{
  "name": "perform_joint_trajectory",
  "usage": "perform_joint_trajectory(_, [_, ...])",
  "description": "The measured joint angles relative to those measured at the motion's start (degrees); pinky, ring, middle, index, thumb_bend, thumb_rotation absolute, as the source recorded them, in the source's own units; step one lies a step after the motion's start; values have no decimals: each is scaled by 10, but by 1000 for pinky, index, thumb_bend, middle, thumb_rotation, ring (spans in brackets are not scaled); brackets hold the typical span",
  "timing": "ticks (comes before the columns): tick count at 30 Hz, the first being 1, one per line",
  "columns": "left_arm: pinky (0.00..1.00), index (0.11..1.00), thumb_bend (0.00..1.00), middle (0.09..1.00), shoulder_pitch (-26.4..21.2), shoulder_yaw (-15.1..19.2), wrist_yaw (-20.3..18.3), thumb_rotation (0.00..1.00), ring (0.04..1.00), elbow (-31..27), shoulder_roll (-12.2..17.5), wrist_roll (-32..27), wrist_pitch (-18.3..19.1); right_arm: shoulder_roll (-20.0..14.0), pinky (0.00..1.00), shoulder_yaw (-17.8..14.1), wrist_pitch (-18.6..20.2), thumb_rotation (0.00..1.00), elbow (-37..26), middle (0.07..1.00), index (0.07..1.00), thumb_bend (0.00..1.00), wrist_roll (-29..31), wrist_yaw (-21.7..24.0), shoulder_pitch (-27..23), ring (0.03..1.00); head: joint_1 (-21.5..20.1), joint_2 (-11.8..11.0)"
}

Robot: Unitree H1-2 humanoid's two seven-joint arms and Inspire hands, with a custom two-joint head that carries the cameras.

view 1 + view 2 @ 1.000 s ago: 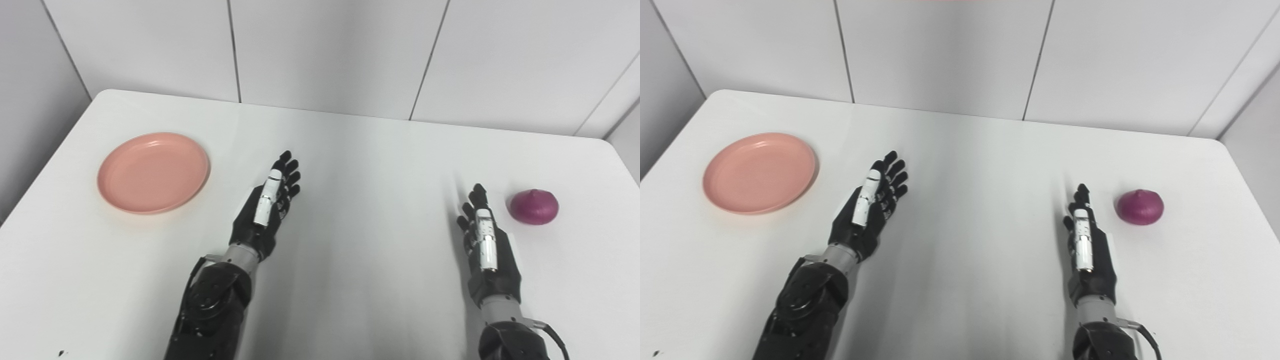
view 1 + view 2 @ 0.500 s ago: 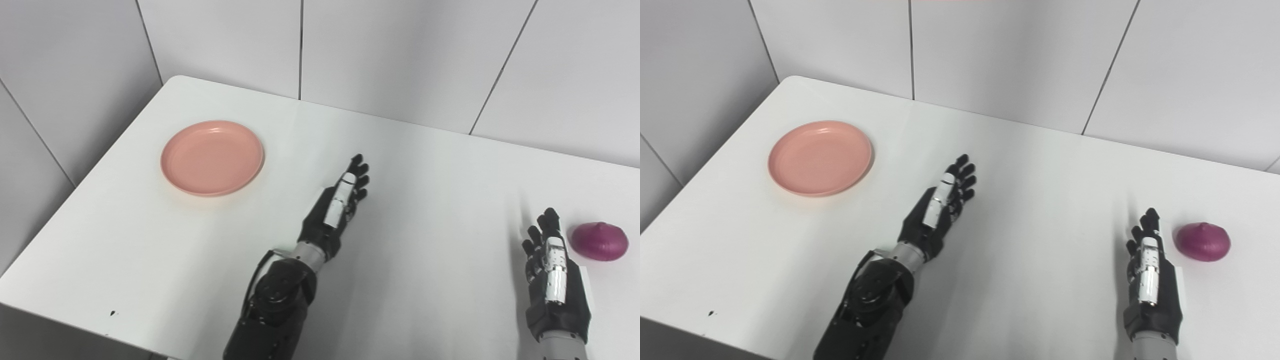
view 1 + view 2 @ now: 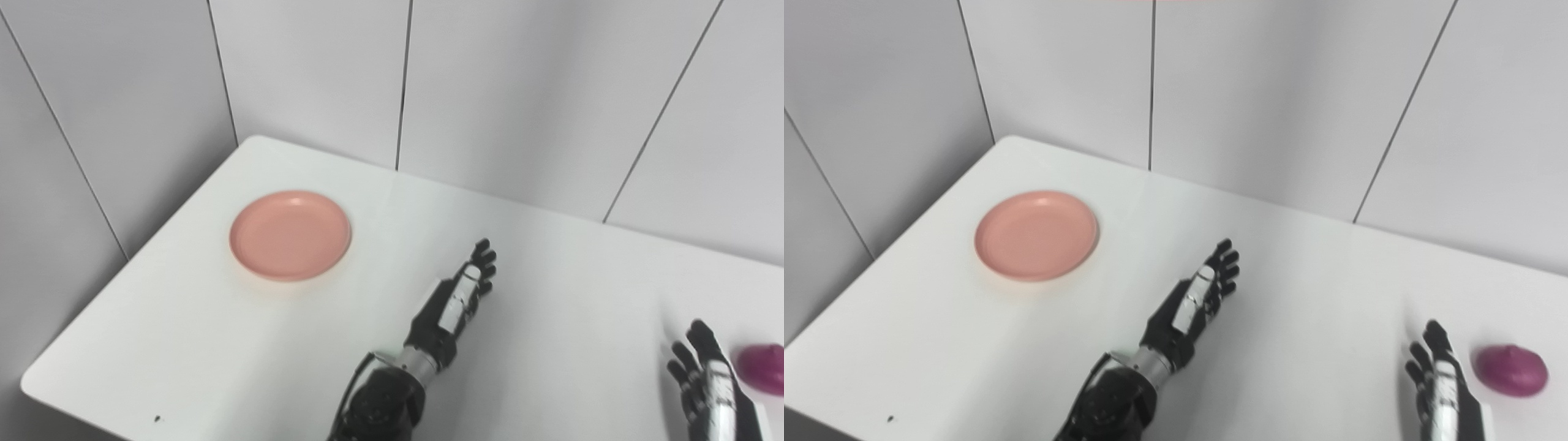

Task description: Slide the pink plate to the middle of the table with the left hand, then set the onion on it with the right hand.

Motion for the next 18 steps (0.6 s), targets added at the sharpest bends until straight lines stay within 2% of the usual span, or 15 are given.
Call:
perform_joint_trajectory(8, [1000,1000,415,1000,-6,-5,5,1000,1000,15,-1,10,-15,-4,685,-2,0,891,8,888,858,266,6,1,0,861,4,-4])
perform_joint_trajectory(12, [1000,1000,411,1000,-8,-5,5,1000,1000,17,-2,11,-16,-4,591,-2,0,868,8,864,831,259,6,0,0,829,4,-4])
perform_joint_trajectory(18, [1000,1000,405,1000,-8,-4,6,1000,1000,17,-2,9,-15,-4,519,-2,0,880,8,849,810,246,7,0,0,806,4,-5])
